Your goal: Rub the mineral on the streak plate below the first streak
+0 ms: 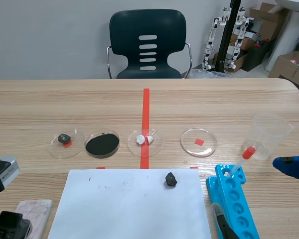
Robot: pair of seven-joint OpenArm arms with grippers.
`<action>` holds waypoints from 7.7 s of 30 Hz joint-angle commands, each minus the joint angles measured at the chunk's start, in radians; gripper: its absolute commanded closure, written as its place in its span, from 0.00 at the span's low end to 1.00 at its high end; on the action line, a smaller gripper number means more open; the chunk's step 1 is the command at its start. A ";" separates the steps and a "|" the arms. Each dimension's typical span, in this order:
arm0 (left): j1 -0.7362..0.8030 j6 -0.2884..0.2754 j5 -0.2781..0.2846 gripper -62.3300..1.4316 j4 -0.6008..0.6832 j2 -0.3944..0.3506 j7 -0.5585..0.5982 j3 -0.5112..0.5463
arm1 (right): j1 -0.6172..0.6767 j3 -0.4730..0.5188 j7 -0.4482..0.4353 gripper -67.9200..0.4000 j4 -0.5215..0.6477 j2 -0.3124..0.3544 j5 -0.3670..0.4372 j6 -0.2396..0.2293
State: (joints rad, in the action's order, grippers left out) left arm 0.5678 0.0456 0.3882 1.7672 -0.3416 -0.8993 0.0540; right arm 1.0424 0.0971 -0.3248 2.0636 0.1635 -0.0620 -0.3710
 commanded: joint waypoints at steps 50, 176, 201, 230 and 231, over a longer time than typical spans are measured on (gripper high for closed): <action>-0.222 0.145 0.021 0.79 -0.138 0.075 -0.381 0.070 | 0.002 0.002 -0.015 0.00 0.002 0.008 0.010 0.004; -0.219 0.208 -0.089 0.79 -0.103 0.078 -0.397 -0.021 | 0.002 0.002 -0.015 0.00 0.002 0.008 0.010 0.004; -0.222 0.189 0.008 0.79 -0.104 0.079 -0.375 -0.049 | 0.002 0.002 -0.015 0.00 0.002 0.008 0.010 0.004; -0.222 0.278 -0.263 0.79 -0.152 0.078 -0.399 -0.049 | 0.002 0.002 -0.015 0.00 0.002 0.008 0.010 0.004; -0.222 0.278 -0.262 0.79 -0.152 0.078 -0.392 -0.049 | 0.002 0.002 -0.015 0.00 0.002 0.008 0.010 0.004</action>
State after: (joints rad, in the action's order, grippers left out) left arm 0.3405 0.3214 0.1310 1.6104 -0.2573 -1.2991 0.0002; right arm 1.0424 0.0963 -0.3248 2.0636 0.1635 -0.0620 -0.3710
